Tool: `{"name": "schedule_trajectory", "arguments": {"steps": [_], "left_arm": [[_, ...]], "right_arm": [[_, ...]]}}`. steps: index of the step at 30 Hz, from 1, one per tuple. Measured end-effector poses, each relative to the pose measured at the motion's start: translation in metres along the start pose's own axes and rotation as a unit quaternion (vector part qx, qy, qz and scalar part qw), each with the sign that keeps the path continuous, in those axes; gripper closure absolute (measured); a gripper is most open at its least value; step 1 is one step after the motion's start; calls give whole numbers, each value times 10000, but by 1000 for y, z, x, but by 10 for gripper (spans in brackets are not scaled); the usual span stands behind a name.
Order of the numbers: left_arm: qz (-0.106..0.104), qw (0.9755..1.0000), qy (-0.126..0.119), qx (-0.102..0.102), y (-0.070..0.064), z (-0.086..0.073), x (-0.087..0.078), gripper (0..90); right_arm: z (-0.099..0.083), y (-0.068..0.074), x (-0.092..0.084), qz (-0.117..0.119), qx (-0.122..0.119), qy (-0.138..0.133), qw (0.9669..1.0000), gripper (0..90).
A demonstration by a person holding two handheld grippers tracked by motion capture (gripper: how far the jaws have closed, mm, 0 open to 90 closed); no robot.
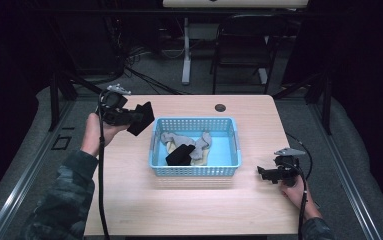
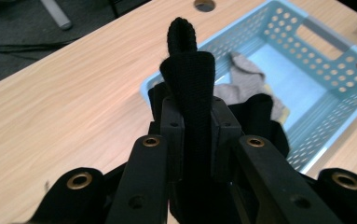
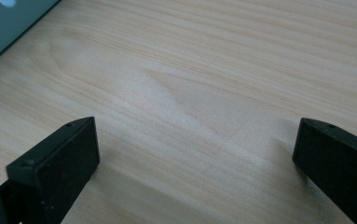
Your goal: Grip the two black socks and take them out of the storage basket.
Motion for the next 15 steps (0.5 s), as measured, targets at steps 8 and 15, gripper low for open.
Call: {"name": "schedule_trajectory", "arguments": {"steps": [8, 15], "left_arm": [[114, 9986, 122, -495, 31, -38, 0, 796], [154, 9961, 232, -837, 51, -62, 5, 796]], "right_arm": [[0, 0, 0, 1, -1, 1, 10000, 0], [0, 0, 0, 0, -7, 11, 10000, 0]]}}
Point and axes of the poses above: each handheld gripper's, and its own axes: x roughly forward along the jaws, z roughly out of its top, y roughly to its left, the point moved 5 cm from there along x, roughly forward along the jaws, and after that the axes turned 9 degrees about -z, right-handed, at the moved point
